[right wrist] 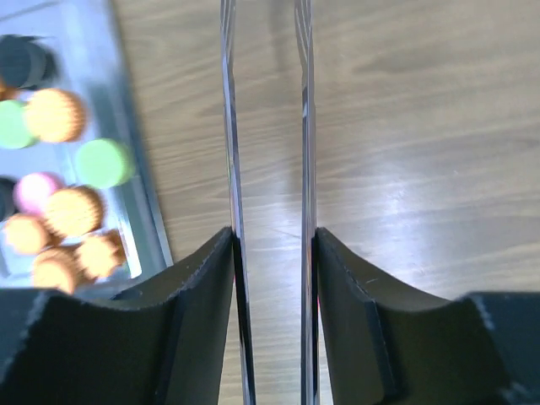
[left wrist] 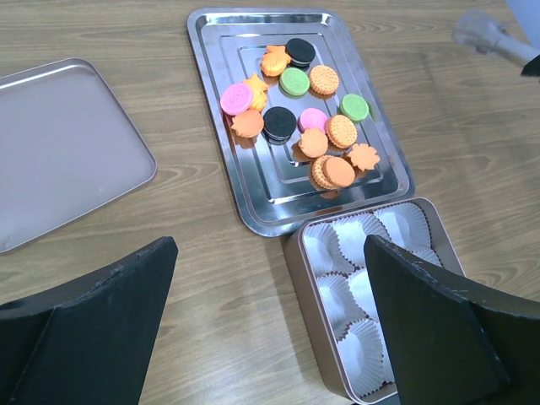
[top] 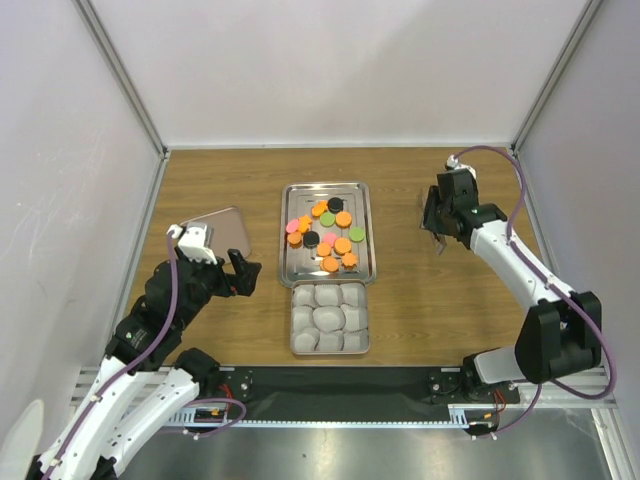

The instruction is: Pack the cookies

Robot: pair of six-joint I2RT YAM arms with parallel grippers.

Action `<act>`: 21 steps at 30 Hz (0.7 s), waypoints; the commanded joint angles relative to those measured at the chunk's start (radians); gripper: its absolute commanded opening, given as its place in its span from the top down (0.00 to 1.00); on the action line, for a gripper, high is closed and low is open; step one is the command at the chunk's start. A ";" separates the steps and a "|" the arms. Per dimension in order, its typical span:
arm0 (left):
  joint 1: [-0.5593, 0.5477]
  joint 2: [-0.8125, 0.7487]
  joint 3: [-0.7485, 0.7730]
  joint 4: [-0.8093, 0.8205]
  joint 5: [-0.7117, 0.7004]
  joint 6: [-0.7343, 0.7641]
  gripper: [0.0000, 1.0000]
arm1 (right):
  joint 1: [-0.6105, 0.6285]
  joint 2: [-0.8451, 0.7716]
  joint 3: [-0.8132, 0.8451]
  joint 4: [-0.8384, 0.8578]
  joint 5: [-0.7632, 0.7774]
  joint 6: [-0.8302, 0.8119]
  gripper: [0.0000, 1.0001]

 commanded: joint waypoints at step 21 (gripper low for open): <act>-0.007 -0.017 -0.004 0.025 -0.009 -0.001 0.00 | 0.355 0.278 0.400 -0.171 -0.053 -0.097 0.53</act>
